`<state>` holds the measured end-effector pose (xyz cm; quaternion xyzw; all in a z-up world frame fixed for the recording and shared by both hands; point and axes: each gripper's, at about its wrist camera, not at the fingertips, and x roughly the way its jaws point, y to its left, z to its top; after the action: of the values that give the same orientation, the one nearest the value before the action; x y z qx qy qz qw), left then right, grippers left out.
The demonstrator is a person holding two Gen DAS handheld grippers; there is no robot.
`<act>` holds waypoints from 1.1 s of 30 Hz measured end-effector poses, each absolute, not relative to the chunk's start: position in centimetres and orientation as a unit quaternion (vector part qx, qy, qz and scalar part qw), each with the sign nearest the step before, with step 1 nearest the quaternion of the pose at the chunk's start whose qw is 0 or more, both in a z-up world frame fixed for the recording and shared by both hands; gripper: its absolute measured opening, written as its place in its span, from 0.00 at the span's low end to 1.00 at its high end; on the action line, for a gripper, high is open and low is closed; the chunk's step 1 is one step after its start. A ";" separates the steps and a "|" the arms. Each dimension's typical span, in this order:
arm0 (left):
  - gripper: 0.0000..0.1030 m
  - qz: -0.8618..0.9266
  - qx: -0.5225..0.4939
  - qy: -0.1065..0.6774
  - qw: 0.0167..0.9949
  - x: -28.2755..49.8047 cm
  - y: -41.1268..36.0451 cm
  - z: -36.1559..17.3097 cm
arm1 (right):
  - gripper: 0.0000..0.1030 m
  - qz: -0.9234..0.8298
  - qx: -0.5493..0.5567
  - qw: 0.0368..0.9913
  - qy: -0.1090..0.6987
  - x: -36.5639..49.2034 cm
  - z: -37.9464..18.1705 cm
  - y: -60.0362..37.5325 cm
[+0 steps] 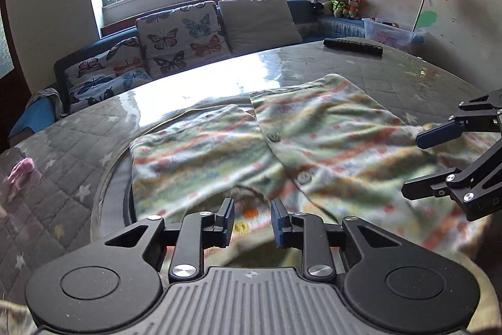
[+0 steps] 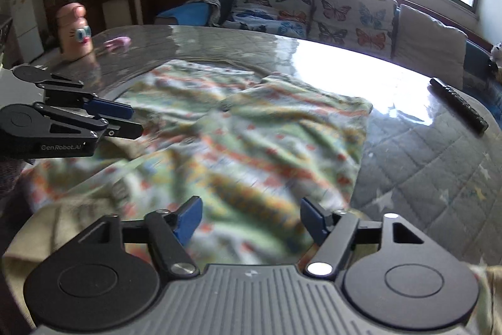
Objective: Fold clothes
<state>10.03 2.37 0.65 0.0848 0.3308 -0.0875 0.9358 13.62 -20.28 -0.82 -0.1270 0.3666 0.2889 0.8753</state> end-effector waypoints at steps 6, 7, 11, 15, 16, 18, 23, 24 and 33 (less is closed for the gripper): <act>0.44 -0.090 0.108 0.316 0.938 4.3 1.5 -0.4 | 0.77 0.302 -0.156 0.867 0.365 9.9 -1.5 -20.3; 0.45 -0.090 0.116 0.312 0.939 3.4 1.2 -0.6 | 0.79 0.303 -0.164 0.866 0.362 9.5 -1.4 -20.2; 0.45 -0.095 0.131 0.299 0.941 1.0 0.5 -0.8 | 0.79 0.304 -0.168 0.874 0.339 8.7 -0.2 -19.7; 0.46 -0.087 0.120 0.290 0.945 0.0 0.9 -0.3 | 0.79 0.325 -0.141 0.875 0.330 8.3 0.7 -18.6; 0.46 -0.081 0.111 0.289 0.947 0.0 1.4 -0.1 | 0.78 0.335 -0.135 0.873 0.329 8.1 0.8 -18.1; 0.46 -0.068 0.096 0.294 0.948 0.1 2.2 0.0 | 0.75 0.354 -0.137 0.864 0.331 7.4 0.6 -17.4; 0.47 -0.063 0.096 0.309 0.944 -0.5 2.9 -0.9 | 0.56 0.380 -0.146 0.847 0.342 5.3 -0.2 -16.3; 0.47 -0.064 0.102 0.308 0.944 -0.7 2.8 -0.8 | 0.48 0.383 -0.148 0.845 0.342 4.9 -0.3 -16.2; 0.47 -0.053 0.082 0.292 0.951 0.2 3.5 0.8 | 0.25 0.396 -0.141 0.839 0.347 3.1 -1.0 -15.5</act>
<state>0.17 3.46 0.76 0.0817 0.2924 -0.0529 0.9513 3.11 -15.49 -1.03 -0.1411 0.3469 0.3957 0.8386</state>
